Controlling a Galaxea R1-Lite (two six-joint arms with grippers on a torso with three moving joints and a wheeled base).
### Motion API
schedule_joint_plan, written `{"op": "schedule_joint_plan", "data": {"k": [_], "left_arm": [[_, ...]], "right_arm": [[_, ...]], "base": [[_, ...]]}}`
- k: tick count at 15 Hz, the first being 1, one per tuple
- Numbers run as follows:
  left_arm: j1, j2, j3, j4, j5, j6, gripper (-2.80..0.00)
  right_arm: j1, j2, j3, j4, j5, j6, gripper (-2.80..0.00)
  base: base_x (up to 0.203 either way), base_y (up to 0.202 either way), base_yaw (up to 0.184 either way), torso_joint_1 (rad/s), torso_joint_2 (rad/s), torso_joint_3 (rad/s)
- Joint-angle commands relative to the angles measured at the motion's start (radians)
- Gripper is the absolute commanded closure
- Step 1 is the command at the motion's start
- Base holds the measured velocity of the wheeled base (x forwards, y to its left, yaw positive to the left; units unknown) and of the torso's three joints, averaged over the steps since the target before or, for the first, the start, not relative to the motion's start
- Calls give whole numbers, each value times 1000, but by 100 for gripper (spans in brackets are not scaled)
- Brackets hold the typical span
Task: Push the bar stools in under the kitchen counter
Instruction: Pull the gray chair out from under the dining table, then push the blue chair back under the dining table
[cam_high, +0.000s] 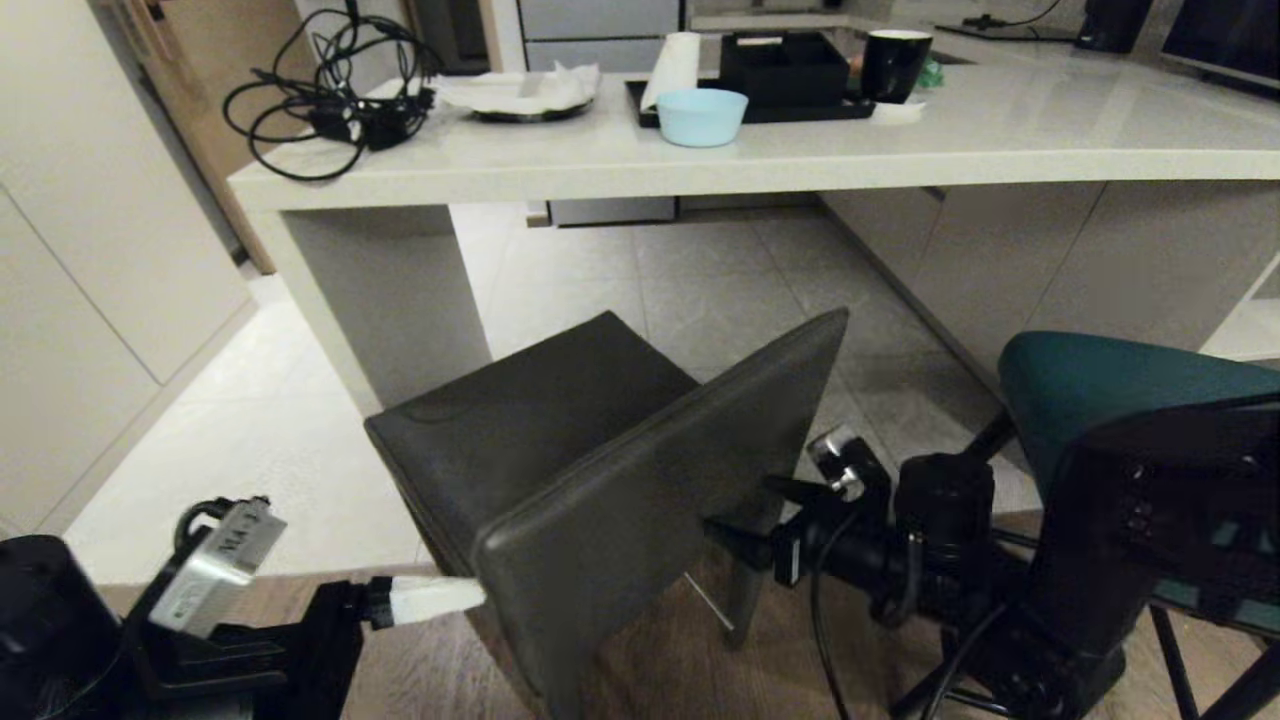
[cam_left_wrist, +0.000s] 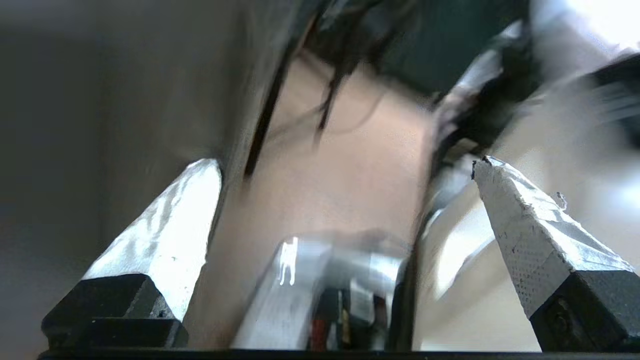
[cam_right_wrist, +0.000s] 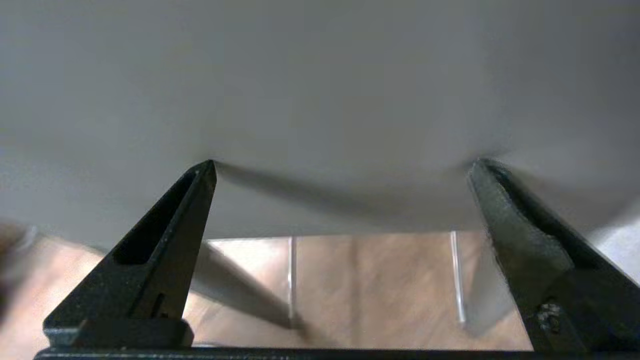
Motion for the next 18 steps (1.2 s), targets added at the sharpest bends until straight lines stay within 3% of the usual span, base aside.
{"op": "schedule_joint_plan", "data": {"k": [1, 3, 7, 12, 16, 18], "left_arm": [[7, 0, 11, 35, 103, -9, -280], [41, 10, -4, 35, 171, -12, -280], [69, 9, 1, 35, 187, -14, -280], [247, -13, -29, 35, 187, -14, -280], [453, -37, -63, 35, 222, -14, -280], [478, -47, -68, 35, 319, -10, -280]], "right_arm": [[-10, -22, 1, -53, 0, -1, -280], [-10, -46, 34, -53, 0, 1, -280], [-18, -88, 67, -53, 0, 2, -280], [-86, -251, 110, -53, -1, 31, -280], [-265, -440, 166, -53, -10, 31, -280], [-358, -549, 201, -28, -13, -1, -280]], "base": [[0, 0, 0, 0, 0, 0], [0, 0, 0, 0, 0, 0], [0, 0, 0, 0, 0, 0], [0, 0, 0, 0, 0, 0], [0, 0, 0, 0, 0, 0], [0, 0, 0, 0, 0, 0]]}}
